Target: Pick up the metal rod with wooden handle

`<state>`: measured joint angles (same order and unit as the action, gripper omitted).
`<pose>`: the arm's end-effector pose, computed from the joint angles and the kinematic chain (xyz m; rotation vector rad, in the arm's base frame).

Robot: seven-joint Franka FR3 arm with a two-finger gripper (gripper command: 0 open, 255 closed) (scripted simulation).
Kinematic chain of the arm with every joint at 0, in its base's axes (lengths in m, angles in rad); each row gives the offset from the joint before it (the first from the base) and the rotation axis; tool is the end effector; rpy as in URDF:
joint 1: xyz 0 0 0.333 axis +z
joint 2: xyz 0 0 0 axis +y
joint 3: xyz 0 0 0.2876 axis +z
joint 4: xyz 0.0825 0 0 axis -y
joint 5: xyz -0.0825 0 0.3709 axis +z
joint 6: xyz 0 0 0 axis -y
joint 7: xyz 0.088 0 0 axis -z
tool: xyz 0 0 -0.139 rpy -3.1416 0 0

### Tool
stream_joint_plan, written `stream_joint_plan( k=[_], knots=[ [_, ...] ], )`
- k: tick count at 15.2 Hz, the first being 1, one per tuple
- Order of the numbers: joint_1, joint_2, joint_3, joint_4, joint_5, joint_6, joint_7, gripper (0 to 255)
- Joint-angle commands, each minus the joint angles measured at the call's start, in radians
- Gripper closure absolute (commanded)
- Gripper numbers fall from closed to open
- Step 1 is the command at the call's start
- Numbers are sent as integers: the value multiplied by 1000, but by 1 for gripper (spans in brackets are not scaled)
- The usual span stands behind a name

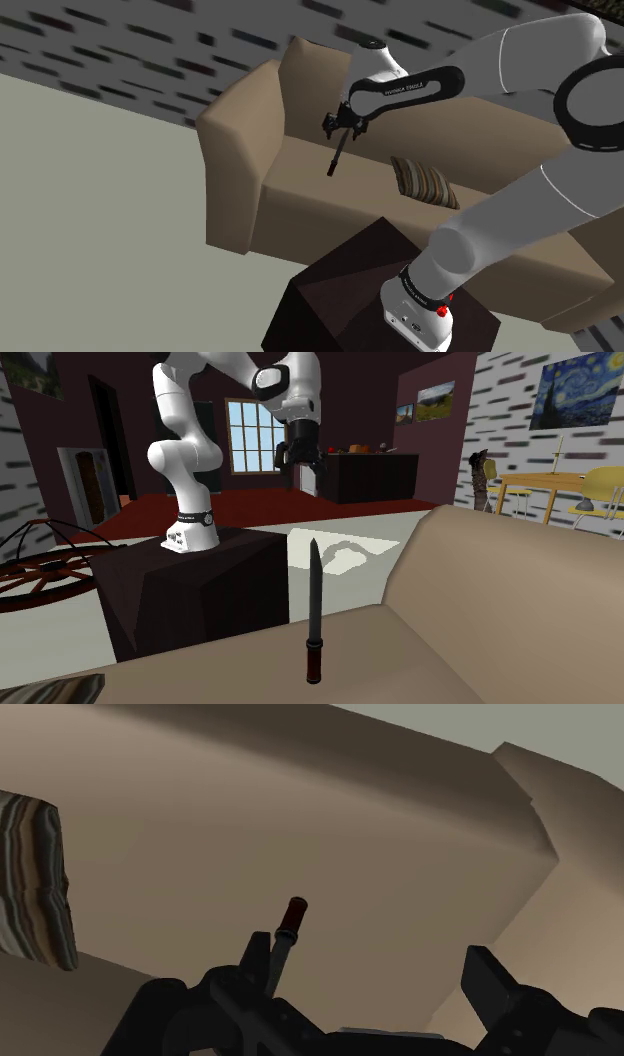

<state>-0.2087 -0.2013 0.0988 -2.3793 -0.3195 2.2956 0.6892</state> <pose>0.4755 -0.0673 0.3614 2.7723 -0.8588 0.2716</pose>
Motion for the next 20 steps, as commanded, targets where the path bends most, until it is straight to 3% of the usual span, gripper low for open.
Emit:
stream_joint_plan(
  k=[1, 11, 20],
  knots=[
    [-25, 74, -2, 19, -46, 53, 65, 0],
    [-73, 430, -66, 216, -258, 183, 384, 0],
    [-79, 736, -168, 467, -329, 229, 576, 0]
  ],
)
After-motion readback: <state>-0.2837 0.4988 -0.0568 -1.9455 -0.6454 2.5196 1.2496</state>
